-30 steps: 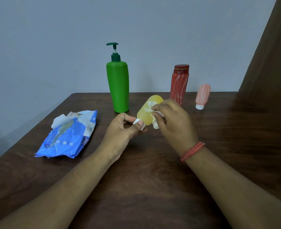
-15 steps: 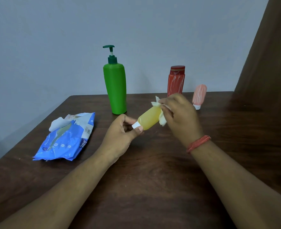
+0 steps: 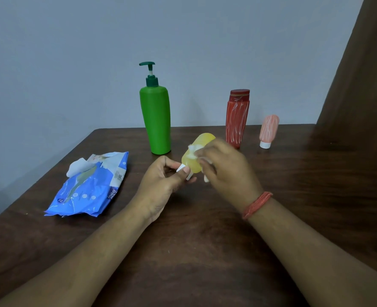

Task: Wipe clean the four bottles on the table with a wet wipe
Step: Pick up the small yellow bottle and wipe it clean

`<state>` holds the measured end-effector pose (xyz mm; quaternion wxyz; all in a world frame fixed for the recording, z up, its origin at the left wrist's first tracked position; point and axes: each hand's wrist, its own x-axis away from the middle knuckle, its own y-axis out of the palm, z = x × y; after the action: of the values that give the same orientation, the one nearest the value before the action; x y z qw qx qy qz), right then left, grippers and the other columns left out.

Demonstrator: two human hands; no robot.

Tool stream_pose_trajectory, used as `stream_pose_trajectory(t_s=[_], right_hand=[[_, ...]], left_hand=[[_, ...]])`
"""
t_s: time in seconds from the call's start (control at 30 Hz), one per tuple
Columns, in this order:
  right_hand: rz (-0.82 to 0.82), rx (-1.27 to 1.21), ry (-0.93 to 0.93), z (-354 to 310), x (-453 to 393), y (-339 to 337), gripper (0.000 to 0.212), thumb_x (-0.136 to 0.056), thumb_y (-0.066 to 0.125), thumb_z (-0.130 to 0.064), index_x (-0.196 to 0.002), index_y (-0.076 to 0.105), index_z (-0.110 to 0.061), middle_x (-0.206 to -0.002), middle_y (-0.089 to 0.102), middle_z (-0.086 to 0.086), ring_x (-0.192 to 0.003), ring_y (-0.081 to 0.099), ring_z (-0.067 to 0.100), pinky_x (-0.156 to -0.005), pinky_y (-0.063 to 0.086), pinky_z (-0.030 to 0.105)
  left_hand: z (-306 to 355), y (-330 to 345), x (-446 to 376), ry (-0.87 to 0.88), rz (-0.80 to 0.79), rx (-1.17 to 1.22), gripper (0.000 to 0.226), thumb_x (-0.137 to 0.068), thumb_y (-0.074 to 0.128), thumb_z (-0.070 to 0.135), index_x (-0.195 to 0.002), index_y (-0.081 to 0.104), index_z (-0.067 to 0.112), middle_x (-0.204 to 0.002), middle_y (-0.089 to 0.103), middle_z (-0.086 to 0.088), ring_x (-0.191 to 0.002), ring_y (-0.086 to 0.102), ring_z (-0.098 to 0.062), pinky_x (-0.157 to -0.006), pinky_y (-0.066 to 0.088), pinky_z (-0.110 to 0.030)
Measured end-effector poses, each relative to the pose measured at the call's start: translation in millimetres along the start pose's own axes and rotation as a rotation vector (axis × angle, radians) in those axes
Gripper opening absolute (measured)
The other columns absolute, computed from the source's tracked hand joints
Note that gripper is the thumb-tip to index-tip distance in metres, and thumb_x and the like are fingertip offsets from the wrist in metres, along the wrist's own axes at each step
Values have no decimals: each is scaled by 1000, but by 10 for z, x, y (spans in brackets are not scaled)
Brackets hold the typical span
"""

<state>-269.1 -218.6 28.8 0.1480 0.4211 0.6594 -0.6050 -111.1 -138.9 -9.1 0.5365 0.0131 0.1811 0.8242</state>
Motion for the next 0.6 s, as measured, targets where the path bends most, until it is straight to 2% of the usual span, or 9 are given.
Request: stream_pose_trajectory(t_s=[0.07, 0.2, 0.3, 0.43, 0.53, 0.6], right_hand=[[-98, 20, -107, -50, 17, 37, 19, -89, 67, -4, -107, 71, -5, -101, 62, 11, -86, 63, 28, -74, 55, 43], [47, -17, 4, -31, -6, 21, 17, -90, 67, -4, -106, 73, -6, -101, 64, 10, -86, 63, 25, -73, 55, 41], [-51, 2, -110, -63, 17, 50, 16, -87, 69, -1, -103, 71, -4, -99, 63, 11, -84, 63, 27, -71, 54, 43], [111, -49, -6, 8, 11, 30, 13, -90, 67, -3, -102, 71, -6, -101, 62, 7, -88, 62, 20, -75, 51, 30], [40, -36, -98, -8, 38, 66, 12, -89, 68, -3, -101, 71, -6, -98, 62, 8, -85, 62, 23, -73, 52, 35], [122, -42, -28, 70, 3, 44, 13, -90, 67, -4, -102, 72, -6, -100, 63, 8, -88, 62, 22, -76, 52, 33]], left_hand=[[-12, -2, -1, 17, 8, -26, 16, -86, 71, 3, -90, 55, 5, -87, 76, -10, -87, 75, -24, -74, 61, -32], [32, 7, -8, 0, 16, 76, 25, -77, 74, 12, -90, 56, 2, -91, 74, -16, -91, 75, -31, -80, 62, -37], [65, 15, 0, -17, 1, 159, 22, -77, 70, 9, -90, 55, 1, -87, 75, -15, -84, 76, -27, -73, 62, -31], [100, 12, 14, -53, -24, 193, 22, -79, 68, 8, -94, 55, 1, -89, 75, -16, -86, 76, -29, -74, 62, -31], [107, 4, 19, -70, -34, 184, 19, -81, 66, 9, -93, 54, 2, -90, 72, -19, -83, 76, -28, -72, 62, -32], [112, -14, 21, -78, -51, 158, 18, -81, 66, 11, -90, 53, 3, -91, 71, -18, -82, 75, -27, -69, 62, -32]])
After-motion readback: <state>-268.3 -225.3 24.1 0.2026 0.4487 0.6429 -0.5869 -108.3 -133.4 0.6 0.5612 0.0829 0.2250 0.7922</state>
